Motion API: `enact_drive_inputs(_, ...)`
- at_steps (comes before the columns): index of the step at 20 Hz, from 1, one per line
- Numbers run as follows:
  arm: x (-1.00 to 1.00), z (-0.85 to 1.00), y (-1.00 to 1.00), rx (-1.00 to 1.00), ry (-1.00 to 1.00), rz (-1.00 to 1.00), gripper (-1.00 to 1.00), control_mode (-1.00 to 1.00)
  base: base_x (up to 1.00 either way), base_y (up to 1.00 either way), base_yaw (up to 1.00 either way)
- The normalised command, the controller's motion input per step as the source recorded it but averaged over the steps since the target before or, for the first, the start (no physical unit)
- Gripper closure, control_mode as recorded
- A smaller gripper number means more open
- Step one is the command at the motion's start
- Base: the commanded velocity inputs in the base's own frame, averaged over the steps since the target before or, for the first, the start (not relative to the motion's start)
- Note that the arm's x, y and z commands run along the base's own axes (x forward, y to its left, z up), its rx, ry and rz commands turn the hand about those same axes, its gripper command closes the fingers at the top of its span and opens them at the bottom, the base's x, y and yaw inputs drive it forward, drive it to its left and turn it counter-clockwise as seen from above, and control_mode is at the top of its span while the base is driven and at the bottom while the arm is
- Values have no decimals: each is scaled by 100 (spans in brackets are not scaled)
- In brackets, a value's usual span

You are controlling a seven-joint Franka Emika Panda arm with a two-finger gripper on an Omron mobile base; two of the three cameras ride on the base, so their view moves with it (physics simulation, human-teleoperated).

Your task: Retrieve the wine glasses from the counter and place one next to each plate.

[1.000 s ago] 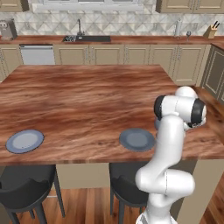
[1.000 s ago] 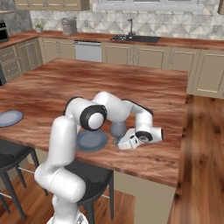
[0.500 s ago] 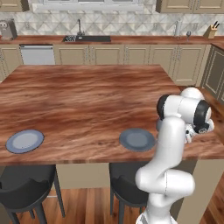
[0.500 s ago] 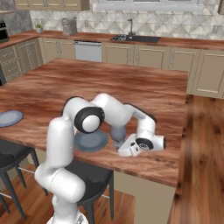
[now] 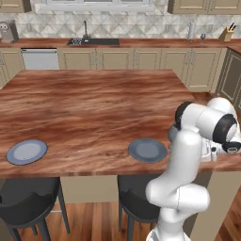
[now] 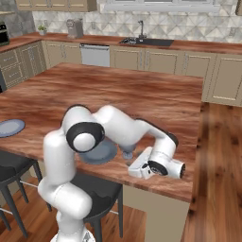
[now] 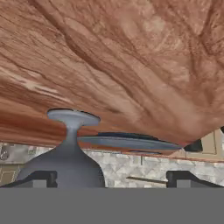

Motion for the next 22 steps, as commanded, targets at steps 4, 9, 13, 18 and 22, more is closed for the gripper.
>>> enact_drive_inputs(4, -84, 99, 0, 0, -14, 0, -100, -100, 0, 0, 0)
enact_drive_inputs(9, -75, 100, 19, 0, -4, 6, -100, -100, 0, 0, 0)
enact_drive_inputs(13, -73, 100, 28, 0, 0, 9, -100, -100, 0, 0, 0)
enact_drive_inputs(18, -60, 77, 51, 0, 0, 7, -100, -100, 0, 0, 0)
enact_drive_inputs(22, -38, 47, 62, 0, -4, 3, -100, -100, 0, 0, 0)
